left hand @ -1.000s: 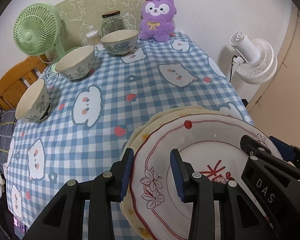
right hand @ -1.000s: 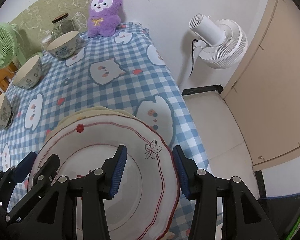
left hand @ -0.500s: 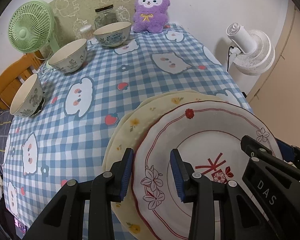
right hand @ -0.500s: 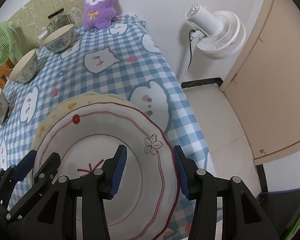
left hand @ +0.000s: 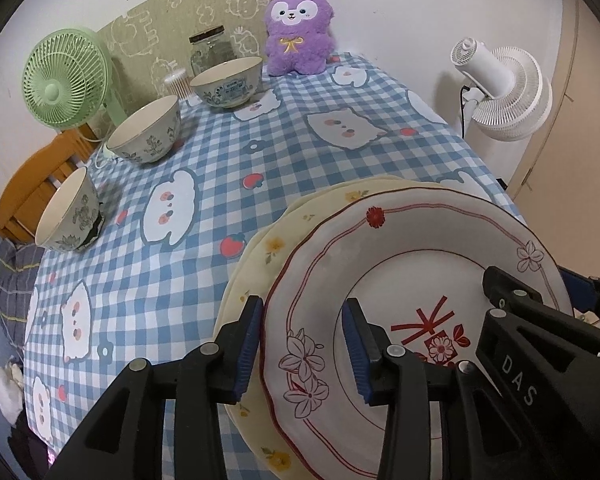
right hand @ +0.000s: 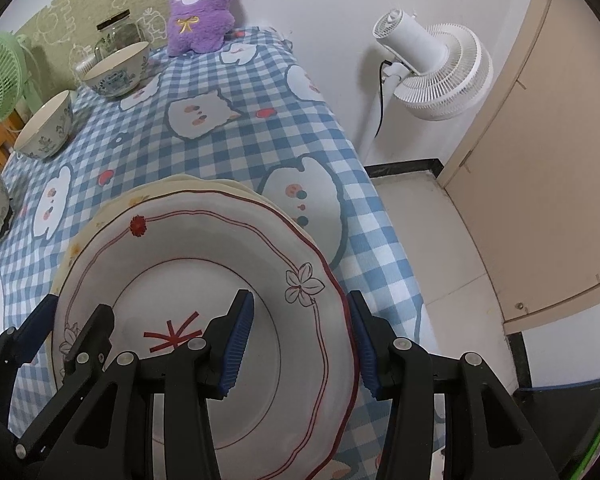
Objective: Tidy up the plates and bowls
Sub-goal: 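Lower the red-rimmed plate onto the cream plate stack with both grippers, then open both grippers and pull them back from the plate stack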
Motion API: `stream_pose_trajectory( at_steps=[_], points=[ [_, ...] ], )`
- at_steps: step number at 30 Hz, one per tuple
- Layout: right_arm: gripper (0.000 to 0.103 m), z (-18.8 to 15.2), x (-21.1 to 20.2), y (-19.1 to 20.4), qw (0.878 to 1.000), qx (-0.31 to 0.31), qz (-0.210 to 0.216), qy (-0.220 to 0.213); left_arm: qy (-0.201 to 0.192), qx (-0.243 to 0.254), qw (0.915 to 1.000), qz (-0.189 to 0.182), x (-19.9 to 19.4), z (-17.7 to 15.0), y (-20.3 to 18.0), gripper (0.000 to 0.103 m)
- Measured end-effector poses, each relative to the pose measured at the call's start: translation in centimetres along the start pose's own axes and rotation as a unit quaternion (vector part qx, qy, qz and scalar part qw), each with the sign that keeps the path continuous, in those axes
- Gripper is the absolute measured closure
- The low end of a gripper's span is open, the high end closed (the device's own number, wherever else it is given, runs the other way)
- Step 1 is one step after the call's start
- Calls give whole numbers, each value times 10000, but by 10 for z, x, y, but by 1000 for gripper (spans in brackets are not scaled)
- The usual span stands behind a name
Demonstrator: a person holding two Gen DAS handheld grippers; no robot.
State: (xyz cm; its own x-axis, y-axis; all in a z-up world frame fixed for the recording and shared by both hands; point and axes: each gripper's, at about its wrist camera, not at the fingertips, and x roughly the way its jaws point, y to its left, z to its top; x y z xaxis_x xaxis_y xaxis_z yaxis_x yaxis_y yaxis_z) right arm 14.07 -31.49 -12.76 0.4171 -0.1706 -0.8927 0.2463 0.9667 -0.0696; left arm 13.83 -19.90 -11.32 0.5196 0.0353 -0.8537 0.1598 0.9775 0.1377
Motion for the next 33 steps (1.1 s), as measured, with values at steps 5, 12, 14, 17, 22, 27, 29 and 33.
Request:
stream_pose_trajectory(
  at_steps=[5, 12, 14, 17, 22, 27, 29, 33],
  points=[
    [49, 1, 2, 1, 10000, -34, -11, 16, -17, 35, 10000, 67, 1, 0, -3, 60],
    [32, 5, 6, 6, 9997, -149, 195, 81, -8, 2, 9999, 144, 3, 0, -1, 53],
    [32, 6, 7, 6, 9996, -170, 199, 77, 13, -18, 9999, 104, 3, 0, -2, 49],
    [32, 7, 8, 7, 9994, -220, 248, 121, 20, -50, 9999, 150, 3, 0, -2, 48],
    [27, 14, 10, 11, 9982, -423, 376, 196, 126, -283, 9993, 188, 6, 1, 6, 37],
    [26, 26, 1, 12, 9967, -596, 533, 150, 138, -438, 9986, 266, -1, 5, 14, 32],
    [25, 33, -6, 12, 9959, -661, 611, 111, 144, -543, 9981, 257, -5, 10, 17, 29],
    [25, 47, -22, 12, 9940, -763, 779, 12, 108, -742, 9970, 207, -18, 21, 25, 25]
  ],
)
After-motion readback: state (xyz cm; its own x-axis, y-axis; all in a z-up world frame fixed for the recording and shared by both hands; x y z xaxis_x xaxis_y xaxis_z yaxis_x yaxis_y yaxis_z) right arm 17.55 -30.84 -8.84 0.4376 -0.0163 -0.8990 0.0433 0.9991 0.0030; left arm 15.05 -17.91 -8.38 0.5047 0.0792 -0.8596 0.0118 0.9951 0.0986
